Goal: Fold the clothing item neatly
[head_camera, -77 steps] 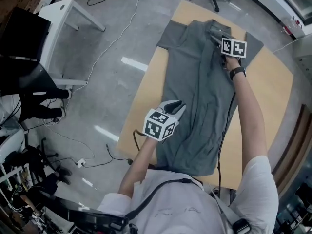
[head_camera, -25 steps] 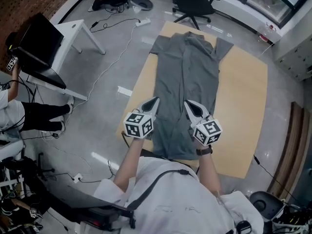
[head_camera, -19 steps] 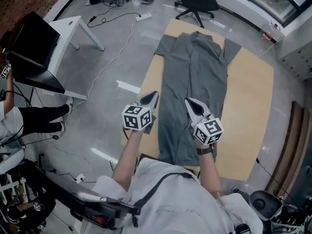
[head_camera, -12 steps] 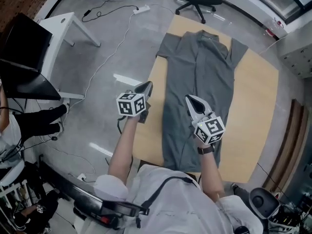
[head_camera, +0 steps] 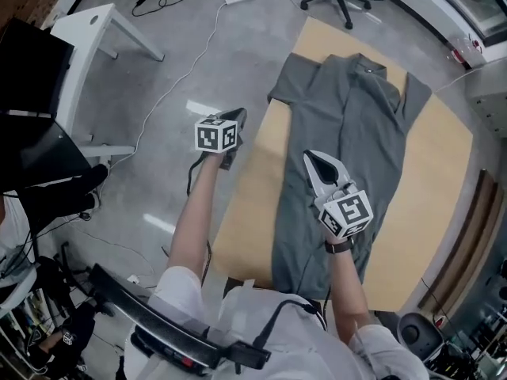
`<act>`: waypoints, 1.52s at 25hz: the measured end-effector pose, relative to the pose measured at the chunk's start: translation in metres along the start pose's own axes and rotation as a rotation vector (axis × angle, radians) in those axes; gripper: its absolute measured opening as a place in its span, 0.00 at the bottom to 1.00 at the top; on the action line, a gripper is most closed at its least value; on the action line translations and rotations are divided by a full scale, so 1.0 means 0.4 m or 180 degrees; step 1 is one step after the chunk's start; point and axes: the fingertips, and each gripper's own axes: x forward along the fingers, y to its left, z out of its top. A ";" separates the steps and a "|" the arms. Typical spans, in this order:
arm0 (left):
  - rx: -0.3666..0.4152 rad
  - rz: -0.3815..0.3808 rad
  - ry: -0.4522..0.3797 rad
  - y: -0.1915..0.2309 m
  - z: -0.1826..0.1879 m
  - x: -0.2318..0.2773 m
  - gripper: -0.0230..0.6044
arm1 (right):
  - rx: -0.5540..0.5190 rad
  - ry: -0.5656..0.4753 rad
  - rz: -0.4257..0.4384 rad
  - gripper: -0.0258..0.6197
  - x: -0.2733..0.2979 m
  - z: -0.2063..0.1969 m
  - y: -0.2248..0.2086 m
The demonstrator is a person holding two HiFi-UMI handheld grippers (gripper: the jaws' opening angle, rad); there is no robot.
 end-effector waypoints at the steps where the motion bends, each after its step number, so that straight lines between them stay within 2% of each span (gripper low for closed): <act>1: 0.0090 -0.0009 0.0027 0.017 -0.001 0.031 0.04 | -0.0001 -0.0004 0.0007 0.05 0.013 0.002 -0.009; 10: 0.0353 -0.0472 0.0174 0.058 -0.047 0.266 0.31 | 0.0167 -0.0058 -0.0058 0.05 0.057 -0.003 -0.084; 16: 0.0573 -0.0626 0.0382 0.058 -0.100 0.372 0.33 | 0.0204 -0.0007 -0.0100 0.05 0.054 -0.035 -0.130; 19: 0.0531 -0.0629 0.0360 0.055 -0.114 0.404 0.33 | 0.0254 -0.0010 -0.0142 0.05 0.043 -0.042 -0.146; 21: 0.0417 -0.0587 0.0260 0.058 -0.102 0.406 0.33 | 0.0312 -0.0014 -0.0179 0.05 0.032 -0.039 -0.148; 22: 0.0356 -0.0546 0.0196 0.064 -0.092 0.401 0.28 | 0.0343 -0.0018 -0.0198 0.05 0.026 -0.038 -0.147; 23: 0.0299 -0.0496 0.0122 0.071 -0.079 0.393 0.23 | 0.0374 -0.0026 -0.0214 0.05 0.020 -0.038 -0.146; 25: 0.0171 -0.0409 -0.0053 0.086 -0.046 0.377 0.05 | 0.0434 -0.0060 -0.0232 0.05 0.008 -0.039 -0.153; 27: 0.0058 -0.0386 -0.0247 0.095 -0.001 0.361 0.05 | 0.0488 -0.0119 -0.0236 0.05 0.002 -0.041 -0.174; 30: 0.0032 -0.0343 -0.0563 0.094 0.085 0.296 0.05 | 0.0550 -0.0233 -0.0256 0.05 -0.013 -0.027 -0.195; 33: 0.0191 -0.0305 -0.0850 0.052 0.183 0.184 0.05 | 0.0595 -0.0365 -0.0275 0.05 -0.044 0.010 -0.185; 35: 0.0447 -0.0308 -0.0975 -0.012 0.247 0.113 0.05 | 0.0605 -0.0463 -0.0290 0.05 -0.069 0.039 -0.175; 38: 0.0905 -0.0383 -0.1082 -0.163 0.320 0.033 0.05 | 0.0630 -0.0621 -0.0319 0.05 -0.121 0.075 -0.161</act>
